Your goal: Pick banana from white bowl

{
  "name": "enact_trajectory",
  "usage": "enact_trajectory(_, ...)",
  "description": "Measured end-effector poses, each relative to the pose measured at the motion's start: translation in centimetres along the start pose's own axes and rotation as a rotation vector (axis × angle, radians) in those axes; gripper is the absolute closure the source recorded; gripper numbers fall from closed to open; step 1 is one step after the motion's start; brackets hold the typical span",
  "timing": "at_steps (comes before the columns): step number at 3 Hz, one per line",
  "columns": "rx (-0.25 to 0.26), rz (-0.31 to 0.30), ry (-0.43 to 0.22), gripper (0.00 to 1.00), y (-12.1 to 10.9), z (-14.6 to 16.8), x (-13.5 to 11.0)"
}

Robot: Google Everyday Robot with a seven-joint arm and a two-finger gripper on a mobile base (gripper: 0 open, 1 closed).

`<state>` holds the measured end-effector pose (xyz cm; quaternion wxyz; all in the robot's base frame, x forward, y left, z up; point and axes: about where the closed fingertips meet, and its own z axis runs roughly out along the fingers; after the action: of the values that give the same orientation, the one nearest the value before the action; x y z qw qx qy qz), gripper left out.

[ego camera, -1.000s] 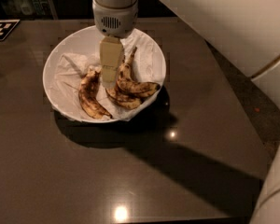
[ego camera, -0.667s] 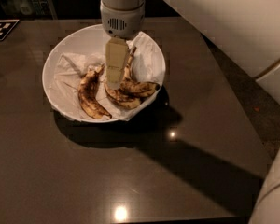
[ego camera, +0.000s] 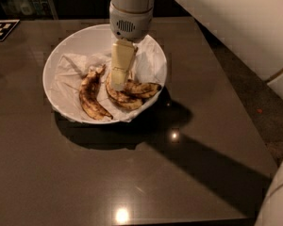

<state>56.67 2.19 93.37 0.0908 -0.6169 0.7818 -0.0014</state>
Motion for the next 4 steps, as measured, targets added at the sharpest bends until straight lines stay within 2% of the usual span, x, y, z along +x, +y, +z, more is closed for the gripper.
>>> enact_trajectory(2, -0.005, 0.058, 0.052, 0.02, 0.47, 0.67, 1.53)
enact_trajectory(3, 0.000, 0.064, 0.071, 0.18, 0.68, 0.80, 1.54)
enact_trajectory(4, 0.017, 0.051, 0.075, 0.25, 1.11, 0.61, 1.28)
